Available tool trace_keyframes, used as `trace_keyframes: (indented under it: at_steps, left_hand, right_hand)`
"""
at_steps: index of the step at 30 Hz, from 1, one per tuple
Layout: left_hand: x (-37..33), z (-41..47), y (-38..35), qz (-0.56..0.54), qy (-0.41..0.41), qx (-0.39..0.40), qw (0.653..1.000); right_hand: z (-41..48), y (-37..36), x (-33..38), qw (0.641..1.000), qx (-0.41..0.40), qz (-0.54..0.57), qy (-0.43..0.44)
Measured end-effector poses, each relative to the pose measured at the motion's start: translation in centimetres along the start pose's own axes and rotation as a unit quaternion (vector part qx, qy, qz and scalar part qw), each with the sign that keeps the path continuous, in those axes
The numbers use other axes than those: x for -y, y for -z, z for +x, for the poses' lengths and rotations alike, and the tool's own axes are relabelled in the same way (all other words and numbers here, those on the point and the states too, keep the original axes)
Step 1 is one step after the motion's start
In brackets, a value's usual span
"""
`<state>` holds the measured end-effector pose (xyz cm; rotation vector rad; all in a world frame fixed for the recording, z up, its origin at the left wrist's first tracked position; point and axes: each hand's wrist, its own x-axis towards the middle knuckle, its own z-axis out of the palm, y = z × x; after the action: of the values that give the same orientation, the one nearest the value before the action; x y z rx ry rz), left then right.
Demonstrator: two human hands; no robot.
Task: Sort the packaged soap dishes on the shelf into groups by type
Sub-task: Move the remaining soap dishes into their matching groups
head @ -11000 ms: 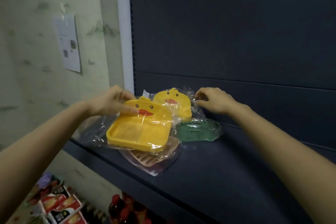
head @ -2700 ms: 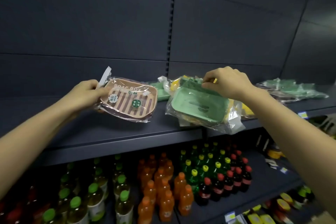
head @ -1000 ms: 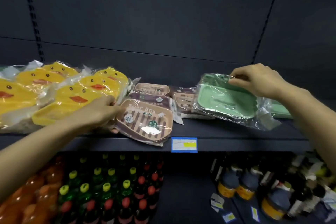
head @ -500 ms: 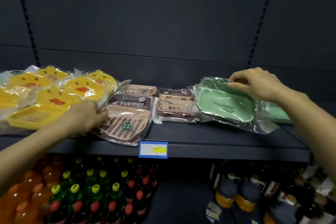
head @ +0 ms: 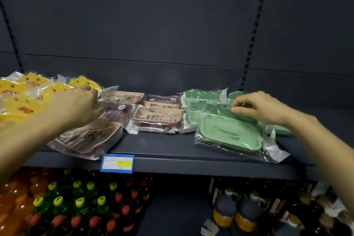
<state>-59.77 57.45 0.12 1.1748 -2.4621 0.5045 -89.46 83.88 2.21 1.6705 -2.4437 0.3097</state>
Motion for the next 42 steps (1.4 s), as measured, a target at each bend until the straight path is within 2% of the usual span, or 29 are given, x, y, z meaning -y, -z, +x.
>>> trace_keyframes:
  at_steps: [8,11,16,21,25,27,29,33,37,42]
  left_hand:
    - [-5.6,-1.9,1.7,0.027,0.015,-0.022,0.999]
    - [-6.2,-3.1,2.2,0.041,0.012,-0.025,0.999]
    - [-5.5,-4.5,2.4,0.04,0.043,-0.001,0.998]
    - [-4.5,-6.1,3.0,0.049,0.073,0.006,0.996]
    - [-3.0,-8.1,3.3,0.053,0.088,0.02,0.994]
    - [-2.0,-9.2,3.5,0.046,0.096,0.02,0.994]
    - [-0.5,-10.3,3.7,0.037,0.102,0.013,0.994]
    - [3.6,-12.6,3.6,0.005,0.127,0.005,0.992]
    - [9.2,-14.8,3.8,-0.006,0.153,-0.001,0.988]
    - [18.5,-17.7,4.1,0.043,0.186,0.012,0.981]
  right_hand:
    - [0.3,-0.9,-0.5,0.994,-0.035,-0.018,0.105]
    - [0.9,-1.9,0.1,0.991,-0.058,-0.029,0.116]
    - [1.2,-2.2,0.3,0.989,-0.009,-0.039,0.145]
    - [2.1,-3.3,1.9,0.984,-0.035,-0.119,0.129]
    - [2.7,-2.1,3.6,0.981,-0.016,-0.167,0.101]
    - [3.1,-1.4,4.8,0.983,0.007,-0.148,0.107]
    - [3.7,-0.9,6.6,0.987,0.031,-0.101,0.123]
    - [5.5,-1.5,11.9,0.98,0.021,-0.073,0.186]
    - [7.2,-2.7,19.8,0.967,0.003,-0.052,0.248]
    - [9.2,-4.1,31.2,0.952,-0.016,-0.001,0.306]
